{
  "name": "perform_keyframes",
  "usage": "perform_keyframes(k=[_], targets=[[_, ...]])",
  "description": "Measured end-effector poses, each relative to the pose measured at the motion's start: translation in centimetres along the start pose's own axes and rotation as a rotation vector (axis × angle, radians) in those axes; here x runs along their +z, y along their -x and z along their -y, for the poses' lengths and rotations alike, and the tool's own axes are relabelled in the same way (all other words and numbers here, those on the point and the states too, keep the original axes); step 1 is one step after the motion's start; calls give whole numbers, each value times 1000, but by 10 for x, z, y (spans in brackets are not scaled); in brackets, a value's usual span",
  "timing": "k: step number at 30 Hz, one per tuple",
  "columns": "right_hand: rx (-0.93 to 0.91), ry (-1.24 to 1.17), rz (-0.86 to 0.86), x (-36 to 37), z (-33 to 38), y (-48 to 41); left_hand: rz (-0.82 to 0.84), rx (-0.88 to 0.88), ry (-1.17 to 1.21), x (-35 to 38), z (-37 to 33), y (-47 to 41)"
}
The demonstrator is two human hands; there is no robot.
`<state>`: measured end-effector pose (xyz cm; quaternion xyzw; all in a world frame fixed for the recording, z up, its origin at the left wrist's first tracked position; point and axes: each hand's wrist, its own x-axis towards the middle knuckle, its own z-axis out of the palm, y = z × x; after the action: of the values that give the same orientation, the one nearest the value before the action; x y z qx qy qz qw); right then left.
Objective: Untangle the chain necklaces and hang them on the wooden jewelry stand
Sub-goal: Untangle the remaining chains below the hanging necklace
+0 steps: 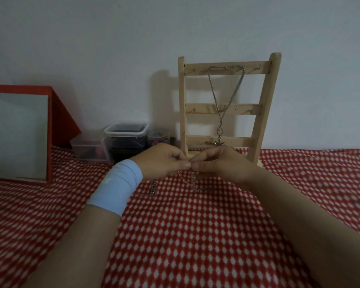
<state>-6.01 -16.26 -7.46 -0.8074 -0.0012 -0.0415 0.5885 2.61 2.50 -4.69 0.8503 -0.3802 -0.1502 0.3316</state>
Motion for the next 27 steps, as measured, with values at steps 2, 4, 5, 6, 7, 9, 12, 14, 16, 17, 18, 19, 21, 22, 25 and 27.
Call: perform_keyframes(k=[2, 4, 5, 6, 7, 9, 12, 14, 16, 17, 18, 19, 21, 22, 25, 27], targets=[[28, -43, -2, 0, 2, 0, -1, 13, -17, -1, -1, 0], [51, -43, -37, 2, 4, 0, 11, 22, 9, -1, -4, 1], [53, -14, -58, 5, 4, 0, 21, 20, 21, 0, -5, 2], [48, 25, -75, 7, 5, -1, 31, 18, 38, 2, -7, 2], [44, 57, -87, 10, 5, -1, 38, 15, 67, 3, -8, 2], [53, 105, -114, 12, 7, 0, 44, 0, 150, 7, -8, 1], [51, 312, -164, 11, 8, 1, 38, -4, 156, 12, -6, -2], [55, 403, -197, 11, 7, 1, 47, -3, 145, 13, -5, -1], [104, 296, -225, 11, 7, 2, 32, 0, 159, 11, -5, -1], [137, 207, -223, 9, 7, 2, 11, 7, 146, 10, -3, 0], [167, 104, -206, 8, 8, 3, -7, 14, 137, 7, -3, 0], [195, -12, -177, 6, 8, 3, -16, 16, 132, 6, -1, 0], [236, -238, -117, 4, 8, 1, -13, -1, 104, 2, 1, 1], [243, -290, -108, 2, 8, 0, -9, -15, 104, 1, 1, 1], [232, -164, -170, -8, 5, -3, -4, -76, 166, -3, 2, 1], [205, 46, -224, -13, 5, -2, -21, -75, 105, -5, 5, 1]])
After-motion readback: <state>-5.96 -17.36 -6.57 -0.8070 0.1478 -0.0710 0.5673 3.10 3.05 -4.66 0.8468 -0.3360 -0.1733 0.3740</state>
